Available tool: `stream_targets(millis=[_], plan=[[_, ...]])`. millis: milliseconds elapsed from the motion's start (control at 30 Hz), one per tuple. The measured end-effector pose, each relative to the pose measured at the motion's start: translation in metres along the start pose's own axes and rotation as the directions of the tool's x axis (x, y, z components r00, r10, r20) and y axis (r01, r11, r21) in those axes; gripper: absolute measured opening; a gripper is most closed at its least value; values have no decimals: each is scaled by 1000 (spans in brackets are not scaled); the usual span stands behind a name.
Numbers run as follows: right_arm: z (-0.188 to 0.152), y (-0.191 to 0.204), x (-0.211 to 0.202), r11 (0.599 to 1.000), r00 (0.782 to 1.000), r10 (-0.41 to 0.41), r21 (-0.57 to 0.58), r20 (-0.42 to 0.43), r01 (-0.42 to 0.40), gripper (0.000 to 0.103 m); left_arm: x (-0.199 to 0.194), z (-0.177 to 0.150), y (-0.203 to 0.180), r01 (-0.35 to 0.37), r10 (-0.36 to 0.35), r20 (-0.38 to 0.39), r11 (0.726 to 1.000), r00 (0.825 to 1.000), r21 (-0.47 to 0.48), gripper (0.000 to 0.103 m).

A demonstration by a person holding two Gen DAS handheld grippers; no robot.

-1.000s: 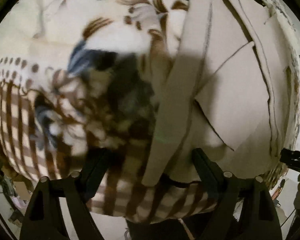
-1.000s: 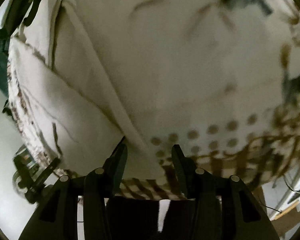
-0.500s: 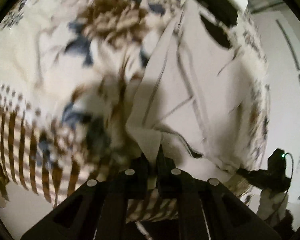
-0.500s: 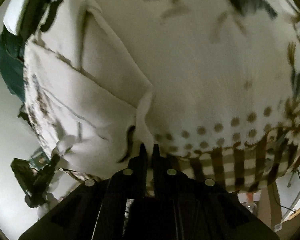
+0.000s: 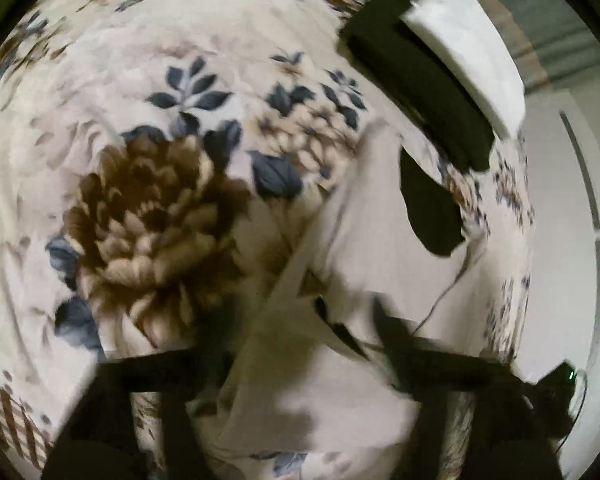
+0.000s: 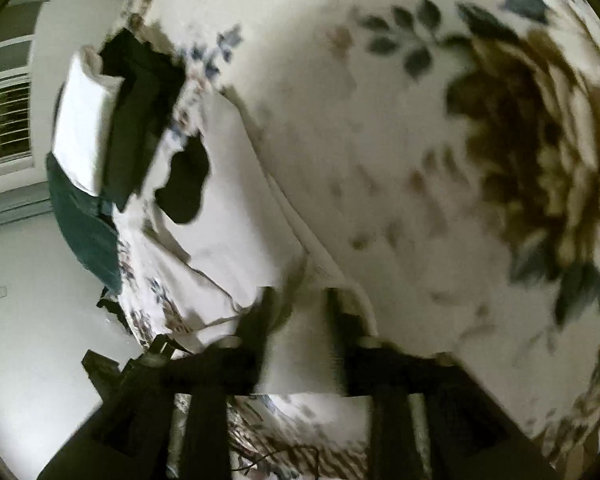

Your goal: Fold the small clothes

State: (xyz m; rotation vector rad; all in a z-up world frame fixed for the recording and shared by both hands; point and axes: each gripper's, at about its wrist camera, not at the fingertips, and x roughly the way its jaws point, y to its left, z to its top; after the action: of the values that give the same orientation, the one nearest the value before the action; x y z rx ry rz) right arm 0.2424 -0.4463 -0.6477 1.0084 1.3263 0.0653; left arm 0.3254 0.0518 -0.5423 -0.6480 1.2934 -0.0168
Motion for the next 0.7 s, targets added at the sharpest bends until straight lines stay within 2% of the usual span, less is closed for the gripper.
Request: stream_targets(millis=[33, 200, 300, 433, 500, 533, 567, 600, 700], plan=[[0, 2, -5, 999, 1000, -19, -26, 23, 19, 52, -4, 2, 4, 4, -4, 9, 1000, 1000, -11, 83], [-10, 3, -7, 987, 995, -98, -124, 34, 101, 52, -4, -5, 26, -21, 20, -15, 999, 1000, -40, 83], [-17, 3, 9, 980, 991, -130, -153, 9, 130, 52, 9, -6, 26, -27, 25, -47, 999, 999, -35, 83], [-16, 11, 44, 976, 989, -144, -165, -15, 140, 52, 30, 1, 14, -16, 18, -75, 999, 997, 33, 80], [-14, 16, 60, 973, 987, -158, -171, -25, 152, 52, 38, 5, 5, -14, 19, -69, 997, 997, 77, 44], [-14, 18, 66, 971, 985, -168, -178, -25, 161, 44, 43, 7, 0, -18, 26, -79, 995, 997, 100, 9], [-16, 22, 69, 968, 984, -176, -182, -13, 170, 32, 45, 8, -3, -30, 40, -79, 992, 996, 123, 4], [-16, 25, 70, 962, 980, -196, -188, 16, 195, 9, 43, 9, -7, -35, 44, -60, 989, 997, 146, 4], [-18, 36, 58, 955, 976, -198, -206, 95, 214, 3, 41, 11, -6, -66, 73, -33, 983, 997, 173, 3]])
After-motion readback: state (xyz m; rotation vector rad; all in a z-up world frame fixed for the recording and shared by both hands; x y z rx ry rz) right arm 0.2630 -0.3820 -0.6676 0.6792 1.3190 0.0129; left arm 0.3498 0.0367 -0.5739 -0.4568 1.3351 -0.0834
